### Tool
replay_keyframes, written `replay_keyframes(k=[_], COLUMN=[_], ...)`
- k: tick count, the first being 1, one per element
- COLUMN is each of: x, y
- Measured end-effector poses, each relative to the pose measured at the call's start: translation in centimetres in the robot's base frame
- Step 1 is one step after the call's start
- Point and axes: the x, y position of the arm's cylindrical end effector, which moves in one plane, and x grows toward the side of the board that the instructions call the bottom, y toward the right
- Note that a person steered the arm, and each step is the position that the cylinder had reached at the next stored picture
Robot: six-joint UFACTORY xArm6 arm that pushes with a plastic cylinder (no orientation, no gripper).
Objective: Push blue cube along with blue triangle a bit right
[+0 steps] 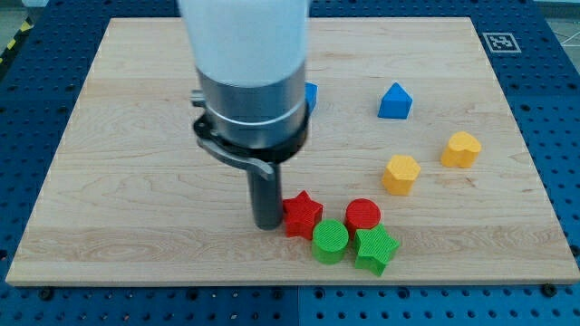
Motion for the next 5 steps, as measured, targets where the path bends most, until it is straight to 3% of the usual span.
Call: replay_keyframes(k=[1,4,5], x=[0.0,-0.9,-5.6], y=[2.3,0.4,-0.4])
